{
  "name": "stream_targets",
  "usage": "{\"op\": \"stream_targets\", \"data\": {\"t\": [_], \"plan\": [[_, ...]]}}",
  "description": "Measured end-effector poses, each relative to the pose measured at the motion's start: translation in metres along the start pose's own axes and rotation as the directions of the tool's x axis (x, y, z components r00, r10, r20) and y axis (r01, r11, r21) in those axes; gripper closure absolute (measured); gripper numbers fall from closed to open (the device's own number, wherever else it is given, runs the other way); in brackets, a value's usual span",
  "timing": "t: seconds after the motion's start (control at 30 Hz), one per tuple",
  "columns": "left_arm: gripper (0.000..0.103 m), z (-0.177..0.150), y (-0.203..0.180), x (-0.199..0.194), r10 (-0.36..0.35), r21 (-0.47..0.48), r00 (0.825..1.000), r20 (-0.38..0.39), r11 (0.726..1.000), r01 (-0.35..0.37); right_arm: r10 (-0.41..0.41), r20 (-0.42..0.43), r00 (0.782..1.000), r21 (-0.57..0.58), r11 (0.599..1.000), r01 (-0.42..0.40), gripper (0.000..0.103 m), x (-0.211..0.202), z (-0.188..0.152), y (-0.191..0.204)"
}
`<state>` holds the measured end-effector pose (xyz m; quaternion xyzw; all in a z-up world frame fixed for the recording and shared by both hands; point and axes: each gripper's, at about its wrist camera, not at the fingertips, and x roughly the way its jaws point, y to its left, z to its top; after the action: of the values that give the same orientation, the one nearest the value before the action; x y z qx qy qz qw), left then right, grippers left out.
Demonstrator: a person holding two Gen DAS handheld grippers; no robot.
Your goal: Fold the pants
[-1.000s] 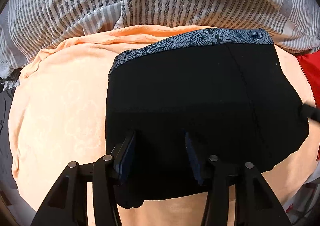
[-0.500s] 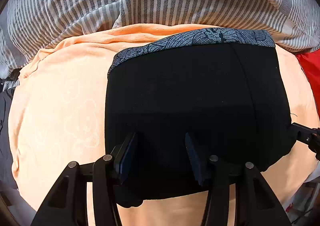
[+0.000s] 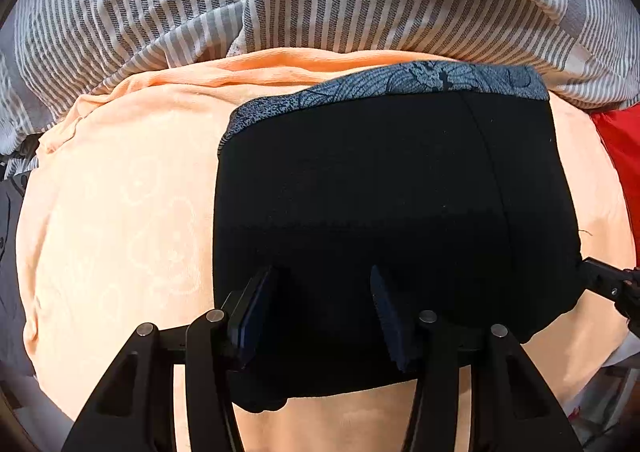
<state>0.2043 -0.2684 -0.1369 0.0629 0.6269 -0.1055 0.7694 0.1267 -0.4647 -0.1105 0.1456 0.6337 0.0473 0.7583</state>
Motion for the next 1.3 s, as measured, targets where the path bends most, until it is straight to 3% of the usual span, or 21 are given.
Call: {"op": "stream_targets", "data": {"t": [0.1,0.2,0.23,0.27,0.3,0.4,0.43,0.5,0.67,0.77,0.83,0.93,1.07,1.13,1.27,1.3], "plan": [[0.051,0.001,0.007,-0.006,-0.015,-0.016,1.0,-0.002,1.0,0.015,-0.006,-0.003,1.0,-0.005,1.0,0.006,0.098,-0.002,-0.001,-0.001],[0.05,0.003,0.015,-0.012,-0.032,-0.019,0.999,0.006,0.999,0.032,-0.011,-0.009,1.0,-0.006,1.0,0.011,0.091,-0.007,-0.002,-0.005],[0.044,0.004,0.02,-0.014,-0.049,-0.022,0.999,0.007,0.999,0.049,-0.009,-0.009,1.0,-0.004,1.0,0.009,0.087,-0.008,-0.002,-0.007],[0.024,0.005,0.023,-0.015,-0.06,-0.027,0.998,0.012,0.998,0.06,-0.001,-0.005,1.0,0.002,1.0,0.001,0.084,-0.011,-0.001,-0.01],[0.019,0.006,0.029,-0.018,-0.069,-0.034,0.997,0.033,0.997,0.07,0.004,0.004,1.0,0.007,1.0,-0.004,0.075,-0.014,0.0,-0.012],[0.019,0.013,0.044,-0.022,-0.09,-0.045,0.995,0.054,0.995,0.092,0.031,0.041,0.999,0.051,0.998,-0.033,0.032,-0.023,0.006,-0.026],[0.019,0.017,0.051,-0.023,-0.104,-0.058,0.993,0.059,0.993,0.107,0.05,0.059,0.997,0.07,0.996,-0.054,0.024,-0.026,0.009,-0.031],[0.019,0.023,0.064,-0.022,-0.142,-0.08,0.988,0.055,0.986,0.146,0.108,0.076,0.991,0.096,0.989,-0.115,0.023,-0.027,0.018,-0.042],[0.019,0.035,0.091,0.004,-0.27,-0.134,0.963,-0.017,0.955,0.266,0.255,0.021,0.967,0.147,0.956,-0.256,0.023,0.0,0.042,-0.062],[0.019,0.035,0.1,0.023,-0.36,-0.172,0.931,-0.056,0.922,0.346,0.343,-0.014,0.939,0.181,0.925,-0.335,0.023,0.023,0.051,-0.07],[0.019,0.034,0.106,0.036,-0.429,-0.203,0.9,-0.077,0.89,0.407,0.407,-0.021,0.913,0.193,0.898,-0.396,0.022,0.038,0.054,-0.075],[0.019,0.032,0.109,0.056,-0.494,-0.231,0.863,-0.101,0.856,0.463,0.451,-0.032,0.892,0.209,0.876,-0.436,0.022,0.054,0.055,-0.08],[0.019,0.032,0.106,0.074,-0.527,-0.241,0.84,-0.124,0.838,0.49,0.52,-0.044,0.853,0.223,0.837,-0.499,0.022,0.069,0.056,-0.08],[0.019,0.033,0.102,0.076,-0.538,-0.247,0.835,-0.117,0.83,0.5,0.53,-0.054,0.846,0.223,0.833,-0.507,0.021,0.077,0.059,-0.075],[0.019,0.032,0.091,0.069,-0.499,-0.23,0.862,-0.095,0.853,0.468,0.531,-0.066,0.845,0.267,0.825,-0.498,0.024,0.088,0.063,-0.071],[0.026,0.031,0.089,0.065,-0.493,-0.225,0.866,-0.083,0.856,0.466,0.527,-0.064,0.847,0.282,0.824,-0.491,0.031,0.088,0.062,-0.071]]}}
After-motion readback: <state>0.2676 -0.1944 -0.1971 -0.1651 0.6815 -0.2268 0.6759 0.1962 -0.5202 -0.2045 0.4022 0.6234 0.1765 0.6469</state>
